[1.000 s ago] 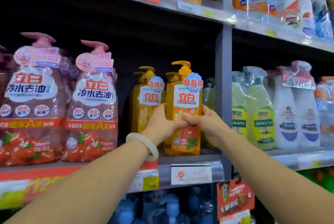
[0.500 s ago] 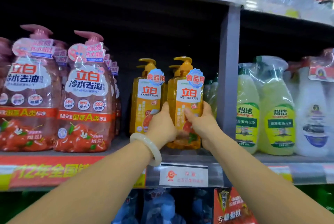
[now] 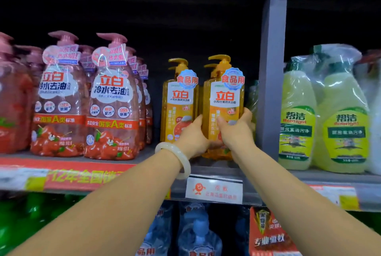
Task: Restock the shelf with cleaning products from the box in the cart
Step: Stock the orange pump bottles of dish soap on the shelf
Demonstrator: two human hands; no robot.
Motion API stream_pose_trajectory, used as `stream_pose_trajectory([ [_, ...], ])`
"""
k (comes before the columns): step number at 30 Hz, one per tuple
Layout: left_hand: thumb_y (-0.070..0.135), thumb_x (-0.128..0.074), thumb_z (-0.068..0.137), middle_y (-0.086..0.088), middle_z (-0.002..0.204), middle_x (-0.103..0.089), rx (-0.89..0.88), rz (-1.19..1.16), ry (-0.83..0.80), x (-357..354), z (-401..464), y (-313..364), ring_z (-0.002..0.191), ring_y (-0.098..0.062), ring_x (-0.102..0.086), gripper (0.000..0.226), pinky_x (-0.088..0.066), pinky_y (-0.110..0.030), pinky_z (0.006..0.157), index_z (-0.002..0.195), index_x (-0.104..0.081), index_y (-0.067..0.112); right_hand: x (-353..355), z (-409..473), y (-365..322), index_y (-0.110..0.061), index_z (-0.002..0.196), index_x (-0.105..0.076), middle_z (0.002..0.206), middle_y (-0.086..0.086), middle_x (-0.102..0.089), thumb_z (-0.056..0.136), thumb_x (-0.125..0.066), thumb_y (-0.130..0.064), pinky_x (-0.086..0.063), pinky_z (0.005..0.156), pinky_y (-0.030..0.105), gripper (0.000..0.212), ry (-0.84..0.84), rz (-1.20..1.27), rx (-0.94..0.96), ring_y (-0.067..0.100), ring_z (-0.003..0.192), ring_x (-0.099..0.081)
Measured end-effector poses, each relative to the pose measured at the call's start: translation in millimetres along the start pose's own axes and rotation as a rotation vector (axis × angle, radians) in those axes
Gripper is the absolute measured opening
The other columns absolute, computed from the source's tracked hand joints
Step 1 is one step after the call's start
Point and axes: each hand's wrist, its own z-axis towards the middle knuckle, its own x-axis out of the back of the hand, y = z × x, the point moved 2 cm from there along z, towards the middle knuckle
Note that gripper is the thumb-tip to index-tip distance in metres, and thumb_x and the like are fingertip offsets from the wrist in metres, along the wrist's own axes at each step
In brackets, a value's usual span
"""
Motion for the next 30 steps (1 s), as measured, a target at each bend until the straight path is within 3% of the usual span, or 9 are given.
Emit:
stream_pose_trajectory([
  [3,0.023,-0.073,0.078,-0.008,0.121,-0.062,-0.016,0.043,0.106,3,-7,0,0.113,-0.027,-0.057,0.054,-0.047,-0.042,0.100,0.126,-0.051,0.011,-2,-16,-9,-0.017,0.150,-0.005,0.155,0.011,-0.014,0.089,-0.060,-0.031,-0.026,0.114,0.049,0.084,0.029,-0.125,0.079,0.031,0.142,-0.020],
  [6,0.018,-0.059,0.089,-0.003,0.110,-0.061,-0.064,0.123,0.249,25,-24,4,0.106,-0.023,-0.058,0.032,-0.044,-0.027,0.089,0.119,-0.054,0.008,-8,-43,-25,-0.016,0.150,-0.005,0.156,0.010,-0.008,0.090,-0.060,-0.027,-0.019,0.117,0.045,0.083,-0.008,-0.209,0.232,0.030,0.143,-0.014],
  [10,0.013,-0.055,0.088,-0.015,0.117,-0.064,-0.193,0.304,0.366,74,-68,4,0.109,-0.031,-0.059,0.033,-0.046,-0.034,0.093,0.121,-0.056,0.006,-31,-85,-52,-0.012,0.147,-0.018,0.151,0.012,-0.019,0.091,-0.058,-0.026,-0.019,0.115,0.040,0.070,-0.131,-0.320,0.401,0.030,0.140,-0.019],
  [15,0.015,-0.063,0.082,-0.015,0.127,-0.058,-0.147,0.692,0.314,161,-146,-35,0.119,-0.031,-0.053,0.049,-0.041,-0.035,0.095,0.128,-0.051,0.007,-93,-156,-88,-0.010,0.141,-0.030,0.142,0.017,-0.031,0.085,-0.063,-0.019,-0.027,0.110,0.037,0.066,-0.388,-0.426,0.476,0.035,0.134,-0.030],
  [19,0.028,-0.071,0.078,-0.019,0.132,-0.051,0.138,0.989,0.202,251,-233,-90,0.121,-0.034,-0.049,0.066,-0.038,-0.037,0.099,0.133,-0.043,0.005,-162,-252,-118,-0.007,0.137,-0.034,0.140,0.021,-0.033,0.084,-0.066,-0.025,-0.030,0.107,0.036,0.064,-0.638,-0.514,0.533,0.036,0.131,-0.033],
  [25,0.032,-0.073,0.077,-0.019,0.127,-0.054,0.527,1.103,0.117,383,-398,-166,0.116,-0.037,-0.053,0.066,-0.043,-0.040,0.093,0.130,-0.045,0.003,-263,-440,-155,-0.004,0.135,-0.036,0.137,0.024,-0.037,0.083,-0.066,-0.040,-0.037,0.102,0.038,0.070,-1.068,-0.575,0.664,0.038,0.126,-0.041],
  [30,0.031,-0.076,0.075,-0.018,0.128,-0.055,0.819,1.105,0.082,463,-529,-219,0.117,-0.035,-0.054,0.073,-0.046,-0.040,0.095,0.133,-0.043,0.003,-323,-576,-167,-0.003,0.139,-0.030,0.143,0.022,-0.032,0.087,-0.060,-0.041,-0.032,0.104,0.037,0.071,-1.310,-0.566,0.724,0.035,0.132,-0.034],
])
